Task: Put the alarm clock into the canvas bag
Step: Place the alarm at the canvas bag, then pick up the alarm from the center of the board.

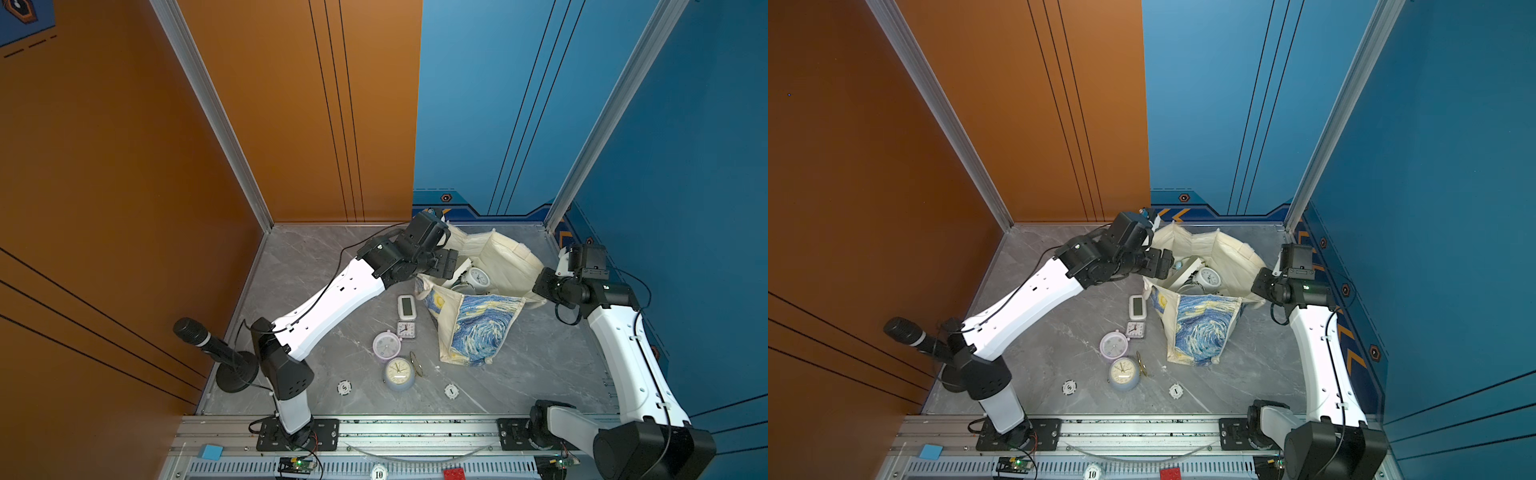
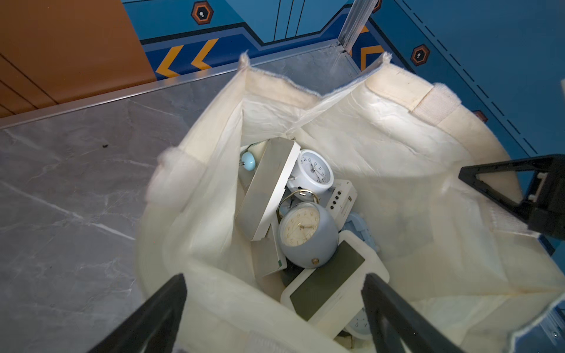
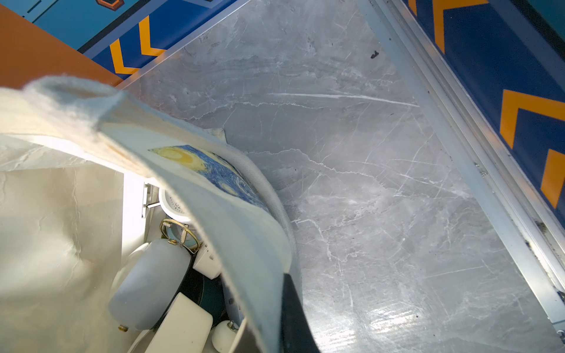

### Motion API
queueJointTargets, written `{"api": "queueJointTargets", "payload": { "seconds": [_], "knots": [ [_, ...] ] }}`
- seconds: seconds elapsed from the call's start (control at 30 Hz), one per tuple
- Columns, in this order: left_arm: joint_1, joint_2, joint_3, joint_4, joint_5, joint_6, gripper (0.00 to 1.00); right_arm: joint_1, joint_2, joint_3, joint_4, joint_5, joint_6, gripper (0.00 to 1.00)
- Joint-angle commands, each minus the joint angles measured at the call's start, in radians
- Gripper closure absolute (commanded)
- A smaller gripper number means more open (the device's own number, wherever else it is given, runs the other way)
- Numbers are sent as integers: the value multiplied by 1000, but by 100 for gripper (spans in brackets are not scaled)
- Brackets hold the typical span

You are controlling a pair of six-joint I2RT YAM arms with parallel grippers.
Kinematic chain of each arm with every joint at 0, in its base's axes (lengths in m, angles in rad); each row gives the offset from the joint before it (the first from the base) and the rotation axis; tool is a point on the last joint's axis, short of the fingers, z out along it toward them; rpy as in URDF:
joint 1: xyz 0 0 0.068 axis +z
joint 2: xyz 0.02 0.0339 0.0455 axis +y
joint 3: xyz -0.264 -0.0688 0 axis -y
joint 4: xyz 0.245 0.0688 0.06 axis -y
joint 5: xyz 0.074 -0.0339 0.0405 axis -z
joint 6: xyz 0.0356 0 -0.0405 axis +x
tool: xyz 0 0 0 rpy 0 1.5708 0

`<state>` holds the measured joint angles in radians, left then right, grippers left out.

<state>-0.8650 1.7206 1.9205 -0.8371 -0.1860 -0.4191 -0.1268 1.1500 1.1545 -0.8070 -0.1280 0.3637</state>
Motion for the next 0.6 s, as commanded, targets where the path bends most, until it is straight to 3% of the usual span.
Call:
{"api": "queueJointTargets", "payload": {
  "seconds": [0.0, 0.33, 0.57],
  "knots": [
    [-13, -105, -89, -40, -73, -33, 9, 9, 1, 1, 11, -1, -18, 90],
    [-19, -313, -333, -94, -148, -116, 9, 16, 13, 13, 13, -1, -18, 91],
    [-14, -332, -459, -106, -47, -76, 9, 19, 14, 15, 11, 2, -19, 90]
  ]
}}
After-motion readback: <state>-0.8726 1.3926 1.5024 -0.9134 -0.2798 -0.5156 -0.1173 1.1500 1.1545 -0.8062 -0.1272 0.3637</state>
